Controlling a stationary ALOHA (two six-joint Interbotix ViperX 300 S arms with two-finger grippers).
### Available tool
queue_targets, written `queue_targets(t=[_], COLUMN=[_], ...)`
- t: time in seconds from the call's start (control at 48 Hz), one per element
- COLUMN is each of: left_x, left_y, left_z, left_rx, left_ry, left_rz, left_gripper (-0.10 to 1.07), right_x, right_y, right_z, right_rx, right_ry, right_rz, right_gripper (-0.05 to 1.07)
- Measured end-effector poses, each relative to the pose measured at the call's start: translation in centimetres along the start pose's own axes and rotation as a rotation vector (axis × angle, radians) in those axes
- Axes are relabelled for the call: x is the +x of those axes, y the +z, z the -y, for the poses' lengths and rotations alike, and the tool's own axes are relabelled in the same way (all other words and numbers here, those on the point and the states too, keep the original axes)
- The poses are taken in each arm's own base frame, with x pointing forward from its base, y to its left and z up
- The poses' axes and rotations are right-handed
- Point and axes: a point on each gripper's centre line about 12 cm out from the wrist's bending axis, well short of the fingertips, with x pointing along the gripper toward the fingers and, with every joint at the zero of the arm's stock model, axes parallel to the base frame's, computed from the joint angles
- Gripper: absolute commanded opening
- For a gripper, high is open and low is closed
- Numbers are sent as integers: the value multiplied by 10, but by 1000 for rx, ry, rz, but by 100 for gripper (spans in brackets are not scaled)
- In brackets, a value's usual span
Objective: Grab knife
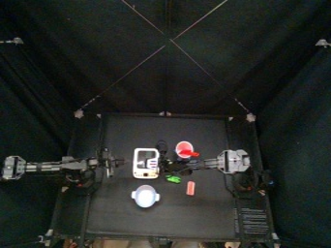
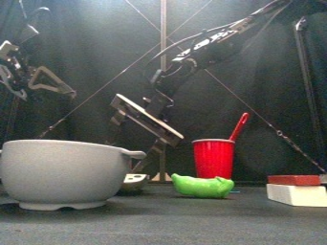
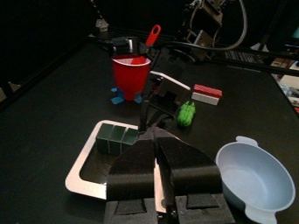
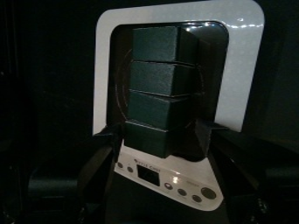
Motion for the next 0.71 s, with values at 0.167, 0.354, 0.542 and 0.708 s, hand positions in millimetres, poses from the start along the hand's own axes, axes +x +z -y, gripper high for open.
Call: queue_targets(t=[0.167, 0.354, 0.542, 0.708], left_x=[0, 0, 0, 0], left_y=[-1, -1, -1, -2], left_z=[0, 0, -1, -2], left_rx=[0, 0, -1, -1], left_ry=[0, 0, 6, 8], left_rz=[-3, -3, -3, -6], left_gripper=[32, 32, 32, 32], right_x=[-21, -52, -85, -116], right_y=[7, 13, 13, 5], right_z=[-8, -13, 1, 16], right_rx=[-36, -71, -79, -85], right_ry=[50, 134, 167, 184], right_rz=[9, 2, -13, -34], right_gripper=[97, 97, 97, 97])
